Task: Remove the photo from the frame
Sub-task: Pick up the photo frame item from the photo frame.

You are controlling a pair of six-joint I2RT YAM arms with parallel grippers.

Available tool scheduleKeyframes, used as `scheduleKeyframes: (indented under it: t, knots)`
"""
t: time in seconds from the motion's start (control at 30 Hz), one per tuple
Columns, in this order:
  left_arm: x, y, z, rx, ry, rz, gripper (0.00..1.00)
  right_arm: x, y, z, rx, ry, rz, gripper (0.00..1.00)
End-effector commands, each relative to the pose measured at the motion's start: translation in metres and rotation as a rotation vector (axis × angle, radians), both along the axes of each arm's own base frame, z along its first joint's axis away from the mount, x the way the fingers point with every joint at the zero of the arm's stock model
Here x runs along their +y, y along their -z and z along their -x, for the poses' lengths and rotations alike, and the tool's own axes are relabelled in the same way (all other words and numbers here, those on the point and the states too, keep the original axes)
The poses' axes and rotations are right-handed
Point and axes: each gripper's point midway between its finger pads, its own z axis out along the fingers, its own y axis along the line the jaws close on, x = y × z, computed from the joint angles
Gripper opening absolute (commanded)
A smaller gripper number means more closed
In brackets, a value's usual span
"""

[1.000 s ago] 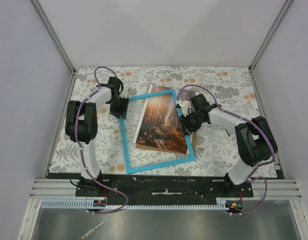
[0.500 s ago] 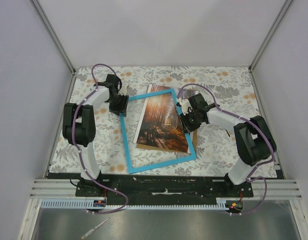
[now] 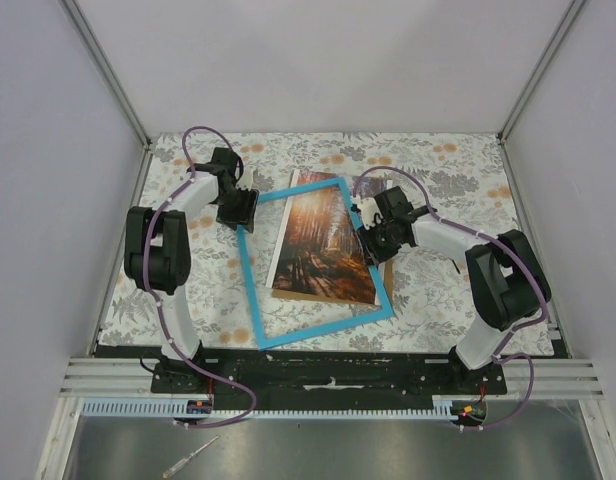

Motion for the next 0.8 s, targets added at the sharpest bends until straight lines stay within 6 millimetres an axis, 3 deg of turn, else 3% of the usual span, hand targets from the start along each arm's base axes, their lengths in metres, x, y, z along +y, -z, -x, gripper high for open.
scheduleKeyframes:
  t: [0.0, 0.23, 0.47, 0.77]
  knots:
    - [-0.003, -0.002, -0.006, -0.013, -0.006, 0.014, 0.57, 0.009, 0.004, -0.006, -0.015, -0.034, 0.005, 0.24]
    - [0.002, 0.001, -0.006, -0.006, -0.018, -0.008, 0.59, 0.007, 0.007, -0.007, -0.011, -0.031, 0.016, 0.24]
    - [0.007, -0.024, -0.007, -0.068, -0.029, -0.029, 0.74, 0.006, 0.006, -0.008, -0.016, -0.028, 0.022, 0.24]
    - [0.020, -0.002, 0.002, -0.026, -0.057, -0.092, 0.74, 0.009, -0.001, -0.008, -0.027, -0.038, 0.001, 0.25]
